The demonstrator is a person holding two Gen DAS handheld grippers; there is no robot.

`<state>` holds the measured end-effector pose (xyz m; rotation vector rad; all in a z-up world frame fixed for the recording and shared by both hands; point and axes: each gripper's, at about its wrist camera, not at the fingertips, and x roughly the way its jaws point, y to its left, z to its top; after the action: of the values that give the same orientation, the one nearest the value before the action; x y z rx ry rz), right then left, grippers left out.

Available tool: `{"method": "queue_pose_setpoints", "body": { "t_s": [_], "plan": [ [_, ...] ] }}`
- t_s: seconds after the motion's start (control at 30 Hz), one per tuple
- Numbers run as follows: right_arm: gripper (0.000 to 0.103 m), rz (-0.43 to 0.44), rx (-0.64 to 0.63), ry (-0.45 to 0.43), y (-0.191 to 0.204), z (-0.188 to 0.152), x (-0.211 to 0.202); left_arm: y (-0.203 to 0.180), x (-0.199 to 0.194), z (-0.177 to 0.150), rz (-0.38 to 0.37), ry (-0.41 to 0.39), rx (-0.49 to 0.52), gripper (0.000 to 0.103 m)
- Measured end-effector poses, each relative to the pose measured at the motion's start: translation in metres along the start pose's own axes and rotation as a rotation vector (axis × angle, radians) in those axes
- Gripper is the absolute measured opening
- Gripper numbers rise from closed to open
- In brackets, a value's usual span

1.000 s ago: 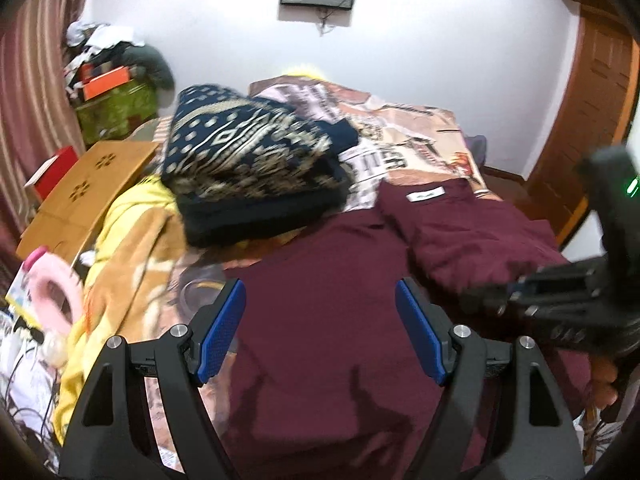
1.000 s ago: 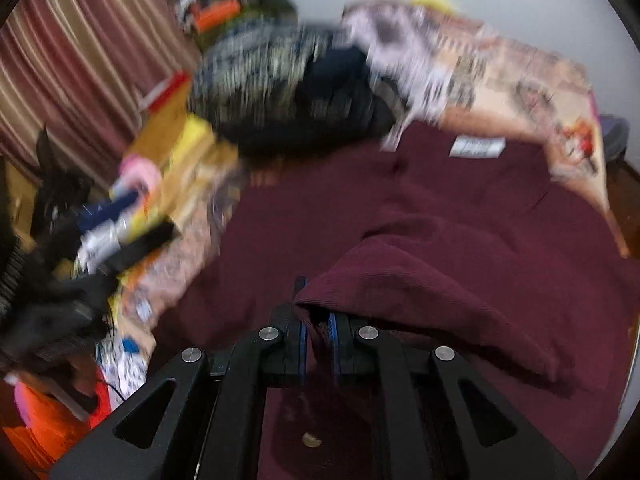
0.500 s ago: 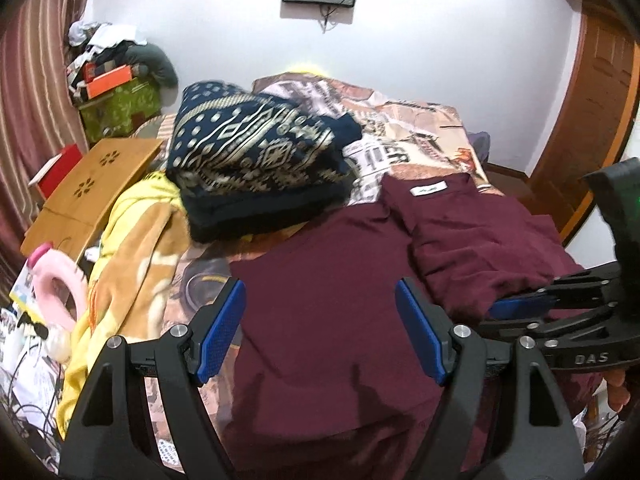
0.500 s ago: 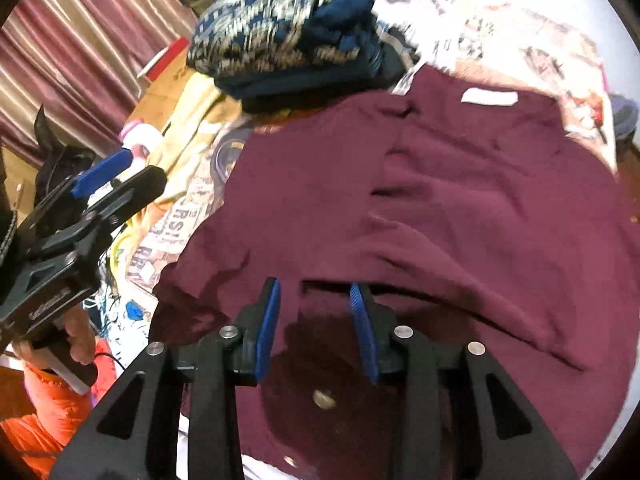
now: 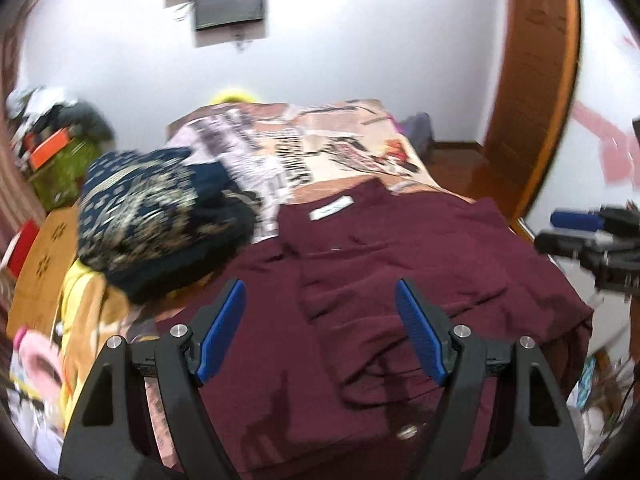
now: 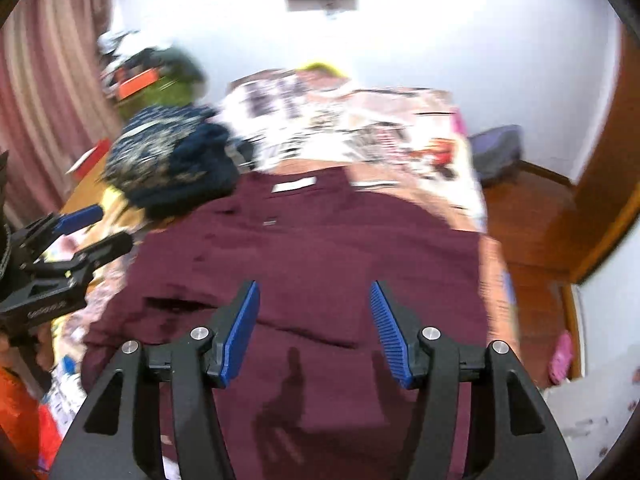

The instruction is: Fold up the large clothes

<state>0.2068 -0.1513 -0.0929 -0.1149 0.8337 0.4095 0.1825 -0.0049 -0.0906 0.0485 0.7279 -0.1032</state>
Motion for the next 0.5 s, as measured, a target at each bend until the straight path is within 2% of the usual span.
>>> {"method": "queue_pose_setpoints", "body": {
  "t_s": [0.1, 0.23, 0.5],
  "plan": [
    [0.054, -0.071, 0.047, -0.021, -0.024, -0.007, -0.005, -0.028, 0.016, 0.004, -0.022, 0.027, 0.062, 0.076],
    [0.054, -0.115, 0.109, -0.018, -0.049, -0.018, -0.006, -0.062, 0.039, 0.005, -0.076, 0.075, 0.126, 0.076],
    [0.054, -0.135, 0.196, 0.030, -0.077, -0.041, 0.004, -0.116, 0.083, -0.011, -0.120, 0.185, 0.258, 0.076]
  ]
}}
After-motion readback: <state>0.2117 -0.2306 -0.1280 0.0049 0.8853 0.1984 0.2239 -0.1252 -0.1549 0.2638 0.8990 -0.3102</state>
